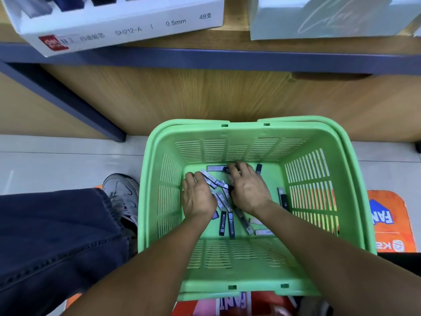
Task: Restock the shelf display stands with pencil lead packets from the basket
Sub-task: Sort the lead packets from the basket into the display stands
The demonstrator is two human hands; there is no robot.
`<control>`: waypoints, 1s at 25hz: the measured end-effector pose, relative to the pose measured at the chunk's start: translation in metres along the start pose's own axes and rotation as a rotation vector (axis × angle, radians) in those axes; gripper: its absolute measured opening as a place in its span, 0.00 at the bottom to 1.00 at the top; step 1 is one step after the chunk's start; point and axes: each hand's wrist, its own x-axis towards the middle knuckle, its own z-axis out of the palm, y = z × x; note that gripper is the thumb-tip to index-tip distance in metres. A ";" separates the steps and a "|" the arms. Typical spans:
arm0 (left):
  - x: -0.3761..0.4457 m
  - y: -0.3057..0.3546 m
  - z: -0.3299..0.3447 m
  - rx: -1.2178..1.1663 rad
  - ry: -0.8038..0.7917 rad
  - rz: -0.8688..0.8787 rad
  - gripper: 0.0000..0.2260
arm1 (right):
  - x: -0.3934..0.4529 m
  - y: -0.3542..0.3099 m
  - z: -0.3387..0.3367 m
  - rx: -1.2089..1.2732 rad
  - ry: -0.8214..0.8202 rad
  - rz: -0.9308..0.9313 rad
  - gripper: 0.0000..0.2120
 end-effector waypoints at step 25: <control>-0.015 0.015 0.007 -0.279 -0.219 -0.460 0.27 | -0.015 0.004 0.012 0.244 -0.085 0.458 0.20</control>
